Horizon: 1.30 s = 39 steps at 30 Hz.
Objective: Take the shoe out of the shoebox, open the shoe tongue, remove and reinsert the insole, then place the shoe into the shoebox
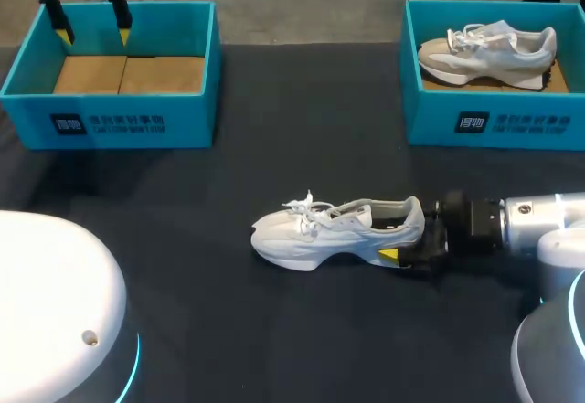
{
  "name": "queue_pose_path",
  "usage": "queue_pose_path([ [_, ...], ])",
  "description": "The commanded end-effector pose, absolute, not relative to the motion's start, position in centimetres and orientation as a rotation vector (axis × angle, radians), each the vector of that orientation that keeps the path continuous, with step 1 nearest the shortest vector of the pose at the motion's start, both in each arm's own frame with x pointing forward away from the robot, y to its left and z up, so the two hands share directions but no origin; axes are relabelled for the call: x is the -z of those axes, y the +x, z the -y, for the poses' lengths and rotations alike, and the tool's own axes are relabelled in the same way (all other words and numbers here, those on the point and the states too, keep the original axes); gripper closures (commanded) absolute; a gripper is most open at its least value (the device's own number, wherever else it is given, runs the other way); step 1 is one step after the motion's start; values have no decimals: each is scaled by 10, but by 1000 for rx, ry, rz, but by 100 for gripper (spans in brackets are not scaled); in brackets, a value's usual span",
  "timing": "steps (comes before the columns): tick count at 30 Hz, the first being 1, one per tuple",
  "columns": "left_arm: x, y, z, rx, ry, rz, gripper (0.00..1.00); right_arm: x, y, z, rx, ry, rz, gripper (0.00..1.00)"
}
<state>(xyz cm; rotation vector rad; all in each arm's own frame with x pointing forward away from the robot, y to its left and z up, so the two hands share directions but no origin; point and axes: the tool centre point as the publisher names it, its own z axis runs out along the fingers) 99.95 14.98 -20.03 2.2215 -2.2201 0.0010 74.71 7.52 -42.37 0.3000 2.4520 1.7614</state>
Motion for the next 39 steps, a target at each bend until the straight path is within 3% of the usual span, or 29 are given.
queue_pose_path([
  [1, 200, 1000, -150, 0, 2222, 2221, 0, 424, 747, -76, -1780, 287, -2448, 100],
  [13, 200, 1000, -150, 0, 2222, 2221, 0, 424, 747, -76, -1780, 287, -2448, 100],
  [24, 185, 950, -73, 55, 2385, 2162, 0, 424, 747, -76, -1780, 287, -2448, 100],
  [39, 186, 886, -12, -176, 2499, 2067, 0, 424, 747, -76, -1780, 287, -2448, 100],
])
